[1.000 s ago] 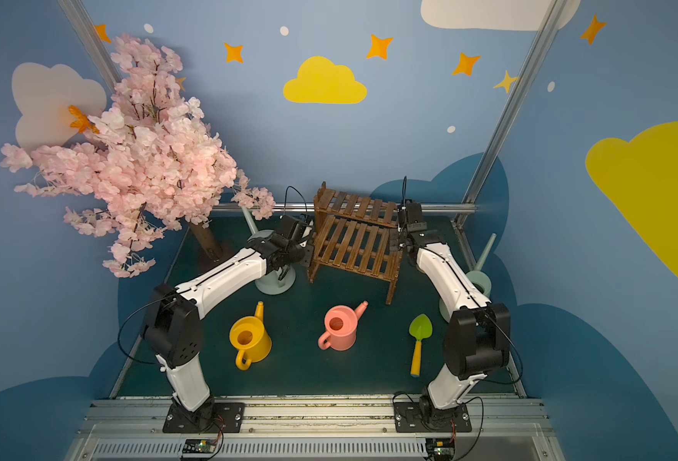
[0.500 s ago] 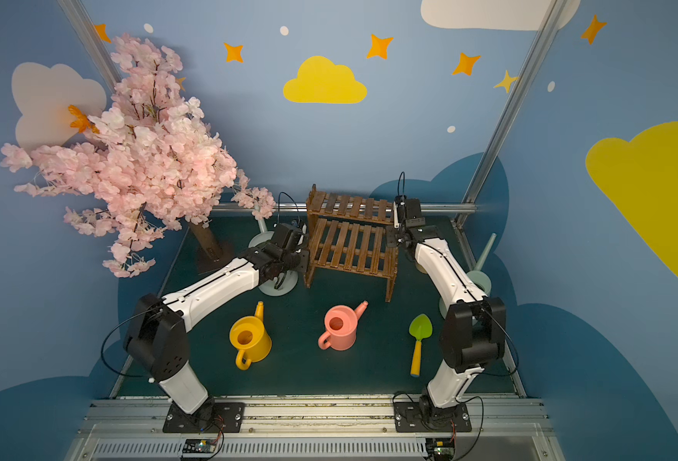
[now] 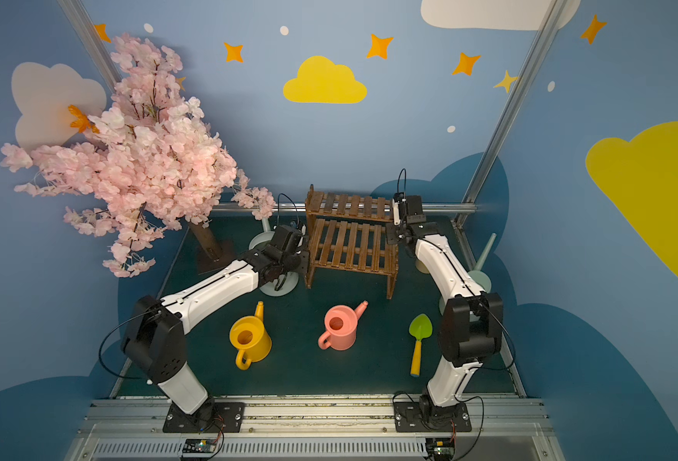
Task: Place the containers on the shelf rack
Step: Adjust the shelf at the center of the board.
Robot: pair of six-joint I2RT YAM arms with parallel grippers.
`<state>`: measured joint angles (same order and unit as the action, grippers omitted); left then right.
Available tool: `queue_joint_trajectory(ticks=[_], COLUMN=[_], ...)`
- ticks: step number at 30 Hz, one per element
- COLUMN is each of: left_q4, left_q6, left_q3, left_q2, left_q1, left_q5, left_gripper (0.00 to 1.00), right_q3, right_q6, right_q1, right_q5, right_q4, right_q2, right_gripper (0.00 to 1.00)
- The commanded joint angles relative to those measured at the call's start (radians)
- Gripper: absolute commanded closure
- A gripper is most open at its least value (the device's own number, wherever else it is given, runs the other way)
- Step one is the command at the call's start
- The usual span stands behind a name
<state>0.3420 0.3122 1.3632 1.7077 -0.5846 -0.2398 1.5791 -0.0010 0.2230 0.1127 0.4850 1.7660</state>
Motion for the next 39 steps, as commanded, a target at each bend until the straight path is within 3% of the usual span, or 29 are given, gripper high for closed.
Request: queue_joint_trajectory(ticks=[1, 9, 25, 39], left_q4=[0.141, 0.143, 0.169, 0.234], left_q6=[-0.04, -0.043, -0.059, -0.114], left_q3=[-0.011, 0.008, 0.044, 0.101], left_q2=[0.03, 0.056, 0.084, 0.067], left_q1=[-0.011, -0.012, -0.011, -0.01], left_q5=[0.103, 0.122, 0.117, 0.13], left_gripper=[0.91, 0.83, 0.76, 0.59], right_q3=[0.019, 0.039, 0.07, 0.041], right_q6=[0.073, 0.059, 0.076, 0.107], right_q1=[-0.031, -0.045, -0.049, -0.037], right_q5=[-0.06, -0.072, -0.092, -0.065], right_q4=[-0.107, -0.122, -0.121, -0.102], right_q2=[0.096, 0.132, 0.172, 0.058], right_gripper=[0.85, 0.82, 0.78, 0.52])
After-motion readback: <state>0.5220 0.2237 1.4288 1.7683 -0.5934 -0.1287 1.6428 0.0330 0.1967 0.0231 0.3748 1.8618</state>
